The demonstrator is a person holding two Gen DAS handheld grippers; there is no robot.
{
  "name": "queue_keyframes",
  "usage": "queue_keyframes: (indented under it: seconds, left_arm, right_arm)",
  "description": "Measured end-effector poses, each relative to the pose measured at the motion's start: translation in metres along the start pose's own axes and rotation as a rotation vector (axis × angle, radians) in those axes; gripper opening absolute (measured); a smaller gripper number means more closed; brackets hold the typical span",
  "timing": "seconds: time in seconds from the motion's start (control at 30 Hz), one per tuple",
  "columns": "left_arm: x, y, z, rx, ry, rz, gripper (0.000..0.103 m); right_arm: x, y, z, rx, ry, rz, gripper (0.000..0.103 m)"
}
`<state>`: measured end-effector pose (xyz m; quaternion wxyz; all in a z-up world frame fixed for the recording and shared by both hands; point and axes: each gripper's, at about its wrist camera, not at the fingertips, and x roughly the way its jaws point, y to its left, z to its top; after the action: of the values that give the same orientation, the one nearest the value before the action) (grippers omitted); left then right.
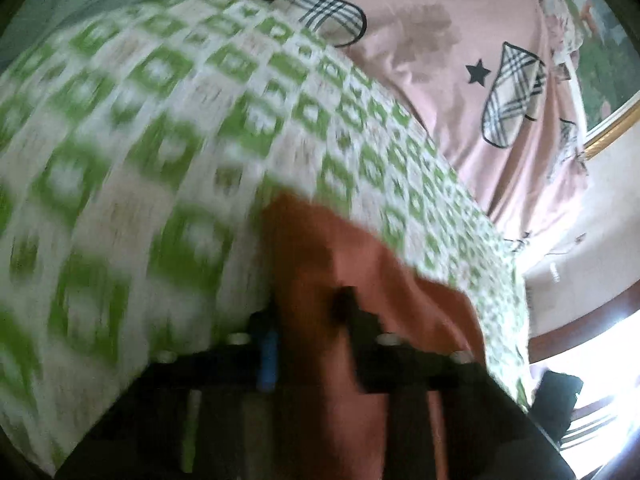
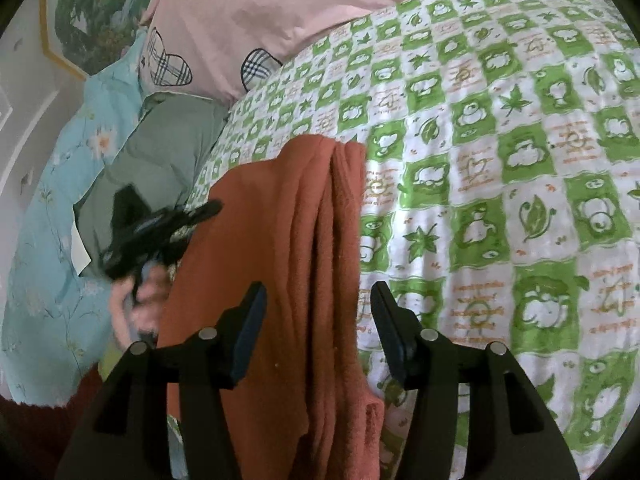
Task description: Fold small clothes
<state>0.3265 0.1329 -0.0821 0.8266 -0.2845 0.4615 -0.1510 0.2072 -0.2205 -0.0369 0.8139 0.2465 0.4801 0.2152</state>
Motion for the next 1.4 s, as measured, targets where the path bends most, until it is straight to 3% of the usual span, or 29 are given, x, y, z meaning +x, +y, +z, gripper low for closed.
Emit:
queue_keyframes:
  seconds: [0.17, 0.2, 0.27, 0.3, 0.37, 0.47, 0.7, 0.77, 0.8, 0.9, 0.97, 1.1, 1.17, 1.27, 1.4]
  left_arm:
    - [-0.002, -0.008, 0.034, 0.05, -0.074, 0.094, 0.019]
    - [-0.008, -0.009, 0.035, 0.055, -0.085, 0.114, 0.022]
    - [-0.023, -0.011, 0.028, 0.062, -0.108, 0.135, 0.042]
    - [-0.031, -0.012, 0.022, 0.065, -0.12, 0.135, 0.044]
    - [-0.048, -0.017, 0.001, 0.085, -0.128, 0.117, 0.044]
    - [-0.073, -0.031, -0.037, 0.134, -0.125, 0.042, 0.044]
    - [-0.101, -0.067, -0.116, 0.264, -0.055, -0.105, 0.044]
    - [-0.101, -0.07, -0.132, 0.296, -0.029, -0.124, 0.044]
    - [-0.1, -0.071, -0.14, 0.316, -0.018, -0.112, 0.044]
    - [-0.094, -0.066, -0.154, 0.313, 0.045, -0.12, 0.041]
    - [-0.092, -0.067, -0.163, 0.309, 0.072, -0.134, 0.04]
    - [-0.077, -0.074, -0.178, 0.322, 0.09, -0.13, 0.037]
    - [-0.061, -0.071, -0.184, 0.307, 0.103, -0.095, 0.029]
    - [-0.055, -0.07, -0.19, 0.289, 0.087, -0.082, 0.027]
    - [-0.062, -0.072, -0.188, 0.293, 0.106, -0.072, 0.027]
  right_arm:
    - [-0.012, 0.011, 0.005, -0.028, -0.035, 0.003, 0.055]
    - [-0.014, 0.014, 0.007, -0.034, -0.044, 0.006, 0.055]
    - [-0.017, 0.02, 0.01, -0.045, -0.061, 0.016, 0.055]
    - [-0.016, 0.024, 0.014, -0.05, -0.067, 0.022, 0.055]
    - [-0.009, 0.029, 0.019, -0.059, -0.058, 0.016, 0.055]
    - [0.005, 0.032, 0.026, -0.065, -0.033, -0.01, 0.047]
    - [0.042, 0.031, 0.036, -0.069, 0.044, -0.043, 0.037]
    - [0.05, 0.03, 0.037, -0.064, 0.059, -0.058, 0.015]
    - [0.049, 0.03, 0.038, -0.06, 0.06, -0.05, 0.011]
    - [0.02, 0.042, 0.046, -0.069, -0.022, 0.018, 0.01]
    - [0.001, 0.051, 0.05, -0.109, -0.067, -0.001, 0.01]
    - [0.024, 0.03, 0.046, -0.114, 0.004, -0.136, 0.01]
    - [0.045, 0.011, 0.037, -0.094, 0.051, -0.195, 0.01]
    - [0.048, -0.006, 0.031, -0.018, 0.027, -0.155, 0.011]
    - [0.033, 0.011, 0.035, -0.039, 0.011, -0.194, 0.016]
